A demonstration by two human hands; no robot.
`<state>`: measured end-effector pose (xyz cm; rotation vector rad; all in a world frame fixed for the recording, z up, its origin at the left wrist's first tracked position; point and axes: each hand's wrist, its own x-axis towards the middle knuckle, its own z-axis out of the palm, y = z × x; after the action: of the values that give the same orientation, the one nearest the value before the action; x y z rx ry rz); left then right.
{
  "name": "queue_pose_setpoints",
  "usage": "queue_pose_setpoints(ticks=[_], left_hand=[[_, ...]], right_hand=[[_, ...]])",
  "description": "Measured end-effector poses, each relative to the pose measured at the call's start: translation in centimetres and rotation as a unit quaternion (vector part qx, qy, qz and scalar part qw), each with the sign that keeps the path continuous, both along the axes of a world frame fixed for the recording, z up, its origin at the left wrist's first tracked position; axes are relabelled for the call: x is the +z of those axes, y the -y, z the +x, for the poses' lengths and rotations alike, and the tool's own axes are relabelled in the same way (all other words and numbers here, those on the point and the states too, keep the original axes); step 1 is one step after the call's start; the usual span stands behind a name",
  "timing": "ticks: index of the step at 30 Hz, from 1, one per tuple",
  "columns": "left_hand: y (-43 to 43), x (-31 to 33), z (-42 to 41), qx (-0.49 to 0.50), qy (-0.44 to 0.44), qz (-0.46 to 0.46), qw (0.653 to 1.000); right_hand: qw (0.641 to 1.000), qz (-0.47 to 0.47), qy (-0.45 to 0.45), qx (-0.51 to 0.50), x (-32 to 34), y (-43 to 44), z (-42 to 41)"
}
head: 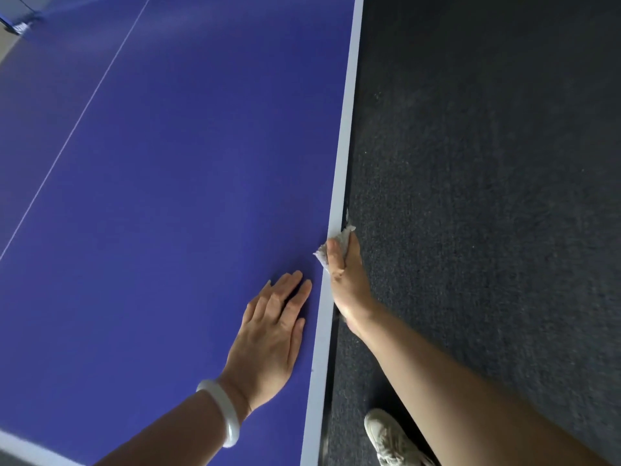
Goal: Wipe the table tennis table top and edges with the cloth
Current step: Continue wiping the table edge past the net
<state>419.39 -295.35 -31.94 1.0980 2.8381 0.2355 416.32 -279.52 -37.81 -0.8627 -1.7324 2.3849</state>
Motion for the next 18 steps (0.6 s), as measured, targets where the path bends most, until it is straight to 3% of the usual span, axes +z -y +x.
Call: queue_pose_setpoints(ticks=[5, 11, 16, 18], left_hand=[[-1.0, 0.5, -1.2, -0.002, 0.004, 0.023, 1.0], [-6.3, 1.3, -8.8, 0.084, -0.001, 0.073, 0.994], [-12.6, 0.1, -16.2, 0.123, -0.011, 0.028, 0.992], [-13.8, -0.7, -17.8, 0.166, -0.013, 0.017, 0.986]], right_hand=[[1.0, 0.018, 0.014, -0.006, 0.1, 0.3, 0.0], [1.0, -0.013, -0.004, -0.022, 0.7, 0.4, 0.4], [1.0, 0.005, -0.015, 0.016, 0.1, -0.1, 1.1], [0.999, -0.035, -0.034, 0.015, -0.1, -0.3, 1.2]])
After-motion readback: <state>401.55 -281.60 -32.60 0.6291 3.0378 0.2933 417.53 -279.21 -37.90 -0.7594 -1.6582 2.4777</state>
